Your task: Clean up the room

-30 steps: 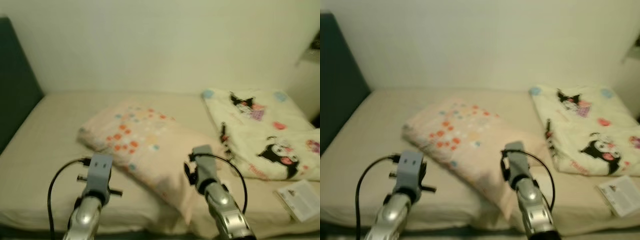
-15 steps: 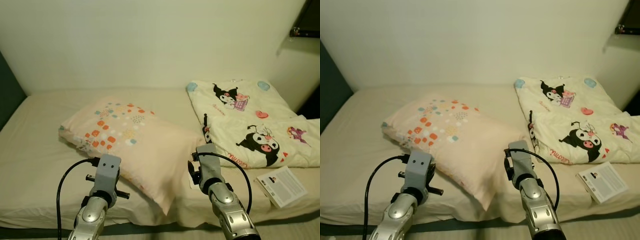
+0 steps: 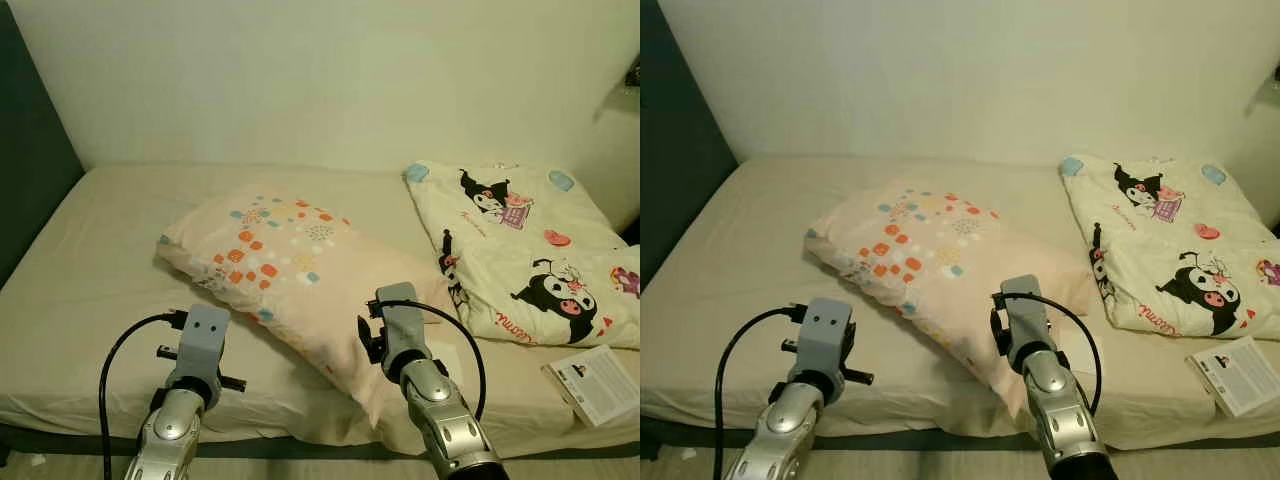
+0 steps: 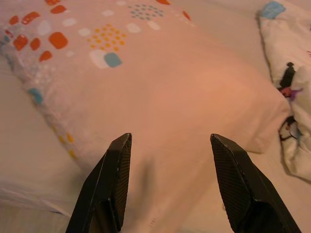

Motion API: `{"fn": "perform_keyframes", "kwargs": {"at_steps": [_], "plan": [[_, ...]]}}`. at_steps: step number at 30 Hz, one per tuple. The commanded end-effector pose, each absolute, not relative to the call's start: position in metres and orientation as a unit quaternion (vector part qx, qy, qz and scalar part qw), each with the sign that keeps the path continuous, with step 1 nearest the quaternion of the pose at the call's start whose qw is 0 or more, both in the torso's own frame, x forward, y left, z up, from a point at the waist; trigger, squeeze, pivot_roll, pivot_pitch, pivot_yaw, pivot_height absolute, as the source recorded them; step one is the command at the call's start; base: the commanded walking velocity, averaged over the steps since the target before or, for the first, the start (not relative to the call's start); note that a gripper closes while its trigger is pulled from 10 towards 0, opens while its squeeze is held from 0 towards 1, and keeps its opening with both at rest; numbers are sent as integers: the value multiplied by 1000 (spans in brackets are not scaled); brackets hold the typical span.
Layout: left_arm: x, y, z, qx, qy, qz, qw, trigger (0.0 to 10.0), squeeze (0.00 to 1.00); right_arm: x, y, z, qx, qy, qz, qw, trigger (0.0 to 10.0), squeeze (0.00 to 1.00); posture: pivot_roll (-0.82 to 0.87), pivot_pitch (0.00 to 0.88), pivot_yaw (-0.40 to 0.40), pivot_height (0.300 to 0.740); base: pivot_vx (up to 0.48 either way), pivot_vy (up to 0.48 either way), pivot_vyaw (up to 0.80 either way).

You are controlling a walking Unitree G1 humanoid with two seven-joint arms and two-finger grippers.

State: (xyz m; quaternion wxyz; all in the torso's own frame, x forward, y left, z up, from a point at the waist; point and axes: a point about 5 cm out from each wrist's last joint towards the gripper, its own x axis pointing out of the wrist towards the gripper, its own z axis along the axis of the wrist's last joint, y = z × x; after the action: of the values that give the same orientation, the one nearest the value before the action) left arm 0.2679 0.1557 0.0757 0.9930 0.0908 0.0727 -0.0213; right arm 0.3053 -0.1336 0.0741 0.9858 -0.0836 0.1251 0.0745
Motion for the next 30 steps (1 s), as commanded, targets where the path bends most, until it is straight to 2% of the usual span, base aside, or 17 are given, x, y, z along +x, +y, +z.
{"fn": "perform_keyframes", "kwargs": {"at_steps": [1,24,30], "plan": [[266,152,70,89,81,-31,992,10000,0,306,-137,76,-73,120,63,988,10000,0,-51,80,-52,740,0,0,0],[270,152,71,95,77,-30,992,10000,0,309,-138,77,-94,120,63,986,10000,0,-52,66,-55,740,0,0,0],[271,151,71,99,77,-36,991,10000,0,310,-136,78,-112,115,70,985,10000,0,-52,66,-55,740,0,-182,688]]}}
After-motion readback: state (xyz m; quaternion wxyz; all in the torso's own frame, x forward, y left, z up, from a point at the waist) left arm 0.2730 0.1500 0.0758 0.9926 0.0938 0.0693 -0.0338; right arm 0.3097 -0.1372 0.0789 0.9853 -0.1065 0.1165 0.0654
